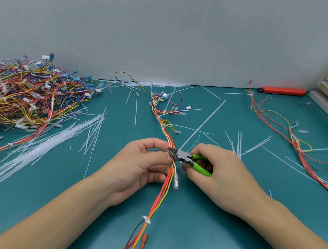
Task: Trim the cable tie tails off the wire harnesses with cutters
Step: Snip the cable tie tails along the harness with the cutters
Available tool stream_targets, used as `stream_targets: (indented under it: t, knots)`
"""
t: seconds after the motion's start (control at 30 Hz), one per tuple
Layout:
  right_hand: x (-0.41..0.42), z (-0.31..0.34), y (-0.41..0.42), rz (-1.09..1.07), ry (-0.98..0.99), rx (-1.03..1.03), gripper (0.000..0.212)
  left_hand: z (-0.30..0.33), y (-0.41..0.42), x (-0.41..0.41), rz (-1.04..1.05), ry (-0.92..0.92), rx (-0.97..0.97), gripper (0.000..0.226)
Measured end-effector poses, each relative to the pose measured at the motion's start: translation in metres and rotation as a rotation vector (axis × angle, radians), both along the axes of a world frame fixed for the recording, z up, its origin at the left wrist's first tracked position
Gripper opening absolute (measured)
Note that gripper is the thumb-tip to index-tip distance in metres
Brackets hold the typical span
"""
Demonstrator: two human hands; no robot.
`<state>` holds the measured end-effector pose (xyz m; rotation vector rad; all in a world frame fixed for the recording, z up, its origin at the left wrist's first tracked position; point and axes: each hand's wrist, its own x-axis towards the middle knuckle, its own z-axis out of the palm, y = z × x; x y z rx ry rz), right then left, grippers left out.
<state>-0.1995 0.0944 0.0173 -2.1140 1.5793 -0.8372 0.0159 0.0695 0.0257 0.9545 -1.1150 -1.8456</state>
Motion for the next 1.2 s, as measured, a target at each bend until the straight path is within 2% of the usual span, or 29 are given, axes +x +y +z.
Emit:
stream_targets:
  t: [0.23,0.4,0.73,1.07,1.2]
  knots:
    - [-0.0012,0.0015,-0.0011,-0.006,-0.002,0.034,0.025,0.0002,-0.0002,0.0001,0.002,-0.012,0.001,0.03]
    - [-0.001,0.0014,-0.0018,-0.02,0.007,0.04,0.036,0.0004,-0.0001,0.0002,-0.001,-0.007,0.003,0.037]
    - [0.0011,0.0004,-0.001,0.013,-0.028,-0.042,0.008,0.0002,-0.0006,0.0001,-0.008,-0.005,-0.003,0.038]
    - [-0.0023,0.0003,-0.003,0.03,-0.031,-0.023,0.012,-0.0013,0.0,0.0009,-0.013,-0.008,-0.006,0.033]
    - [-0.0035,-0.0002,-0.0028,0.015,-0.04,0.012,0.02,-0.0004,0.0001,0.0007,0.003,-0.009,0.002,0.043]
